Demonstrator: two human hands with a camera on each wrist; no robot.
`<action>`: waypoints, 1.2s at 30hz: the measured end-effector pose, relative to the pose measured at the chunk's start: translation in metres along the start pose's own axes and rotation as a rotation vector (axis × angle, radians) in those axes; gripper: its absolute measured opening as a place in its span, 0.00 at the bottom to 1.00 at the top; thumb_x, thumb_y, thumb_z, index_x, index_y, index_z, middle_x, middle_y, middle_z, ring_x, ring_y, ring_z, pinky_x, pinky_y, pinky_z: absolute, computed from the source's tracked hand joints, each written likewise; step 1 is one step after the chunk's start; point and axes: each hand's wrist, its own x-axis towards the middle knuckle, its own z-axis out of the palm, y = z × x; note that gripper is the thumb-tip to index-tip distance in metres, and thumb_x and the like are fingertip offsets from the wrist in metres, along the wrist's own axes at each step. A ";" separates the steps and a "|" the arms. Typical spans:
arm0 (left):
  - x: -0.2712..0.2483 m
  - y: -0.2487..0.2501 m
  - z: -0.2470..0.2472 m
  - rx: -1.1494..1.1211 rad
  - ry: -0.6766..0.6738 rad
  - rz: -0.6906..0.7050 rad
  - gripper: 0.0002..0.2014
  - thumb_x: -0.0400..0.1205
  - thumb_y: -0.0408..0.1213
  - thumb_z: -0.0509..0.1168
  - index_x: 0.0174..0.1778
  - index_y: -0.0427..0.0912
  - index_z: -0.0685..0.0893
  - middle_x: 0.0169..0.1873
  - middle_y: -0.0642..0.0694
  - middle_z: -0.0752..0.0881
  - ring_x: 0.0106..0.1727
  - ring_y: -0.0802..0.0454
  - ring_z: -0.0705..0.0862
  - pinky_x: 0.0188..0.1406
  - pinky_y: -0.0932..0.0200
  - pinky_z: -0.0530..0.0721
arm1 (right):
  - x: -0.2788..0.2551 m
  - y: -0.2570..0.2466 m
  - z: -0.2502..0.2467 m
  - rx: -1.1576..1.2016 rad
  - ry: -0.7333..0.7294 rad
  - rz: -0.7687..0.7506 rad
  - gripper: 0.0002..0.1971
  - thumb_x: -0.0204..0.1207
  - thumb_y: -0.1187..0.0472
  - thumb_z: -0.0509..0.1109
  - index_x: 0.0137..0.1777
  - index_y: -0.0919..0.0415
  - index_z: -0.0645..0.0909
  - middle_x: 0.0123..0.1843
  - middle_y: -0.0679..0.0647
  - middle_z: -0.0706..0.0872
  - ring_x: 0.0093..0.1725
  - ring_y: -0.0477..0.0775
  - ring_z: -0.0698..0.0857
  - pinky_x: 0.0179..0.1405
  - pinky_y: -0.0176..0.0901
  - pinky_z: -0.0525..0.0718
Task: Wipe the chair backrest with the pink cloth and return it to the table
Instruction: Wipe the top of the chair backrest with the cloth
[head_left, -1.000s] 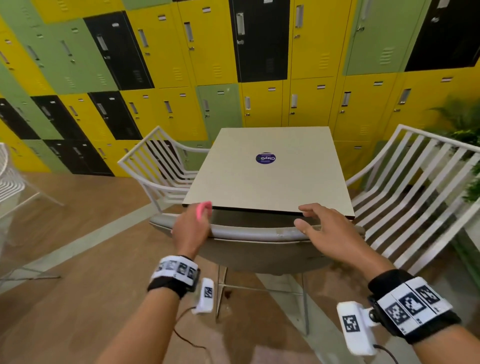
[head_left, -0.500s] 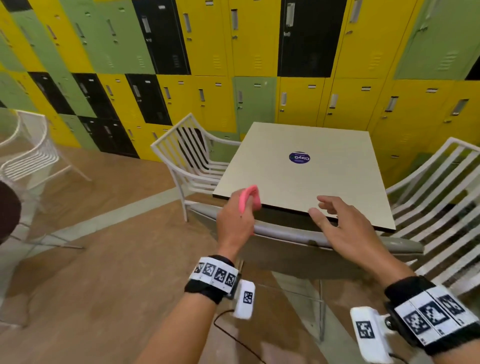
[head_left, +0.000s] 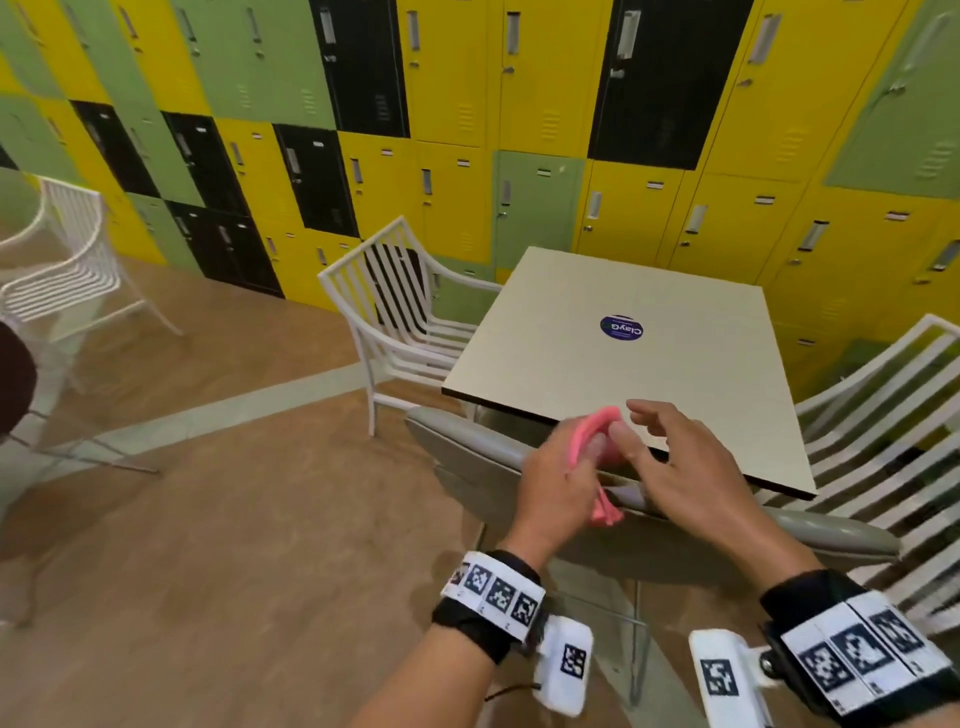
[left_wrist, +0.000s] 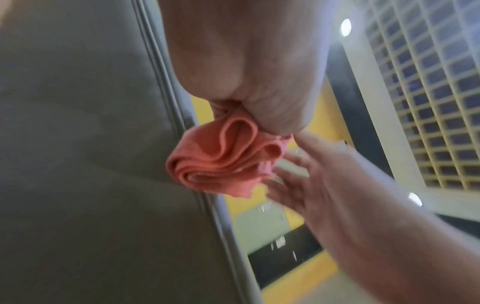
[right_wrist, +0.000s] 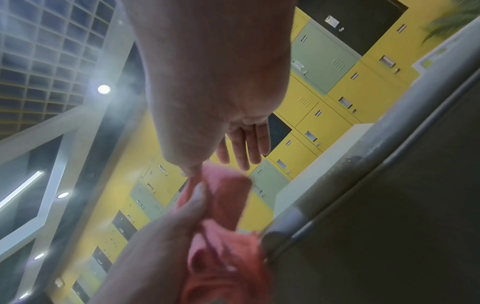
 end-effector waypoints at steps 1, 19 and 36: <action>0.013 -0.001 -0.024 0.017 0.114 -0.002 0.12 0.94 0.43 0.62 0.69 0.62 0.84 0.52 0.67 0.85 0.48 0.72 0.88 0.41 0.74 0.87 | 0.001 0.000 -0.001 -0.002 0.002 -0.004 0.31 0.82 0.31 0.58 0.80 0.46 0.72 0.74 0.45 0.82 0.73 0.49 0.78 0.68 0.52 0.78; 0.037 -0.036 -0.029 0.476 0.430 0.005 0.13 0.92 0.50 0.59 0.65 0.60 0.87 0.53 0.59 0.90 0.54 0.54 0.86 0.59 0.46 0.84 | 0.004 0.002 0.002 -0.066 -0.052 0.021 0.29 0.83 0.32 0.60 0.79 0.44 0.74 0.75 0.41 0.80 0.73 0.44 0.75 0.66 0.41 0.72; 0.039 -0.017 -0.018 0.564 0.268 -0.044 0.12 0.90 0.51 0.64 0.62 0.58 0.92 0.56 0.47 0.94 0.56 0.40 0.90 0.52 0.52 0.80 | -0.036 0.102 -0.065 -0.067 0.052 0.156 0.24 0.83 0.34 0.62 0.75 0.41 0.77 0.72 0.41 0.82 0.71 0.46 0.77 0.68 0.48 0.77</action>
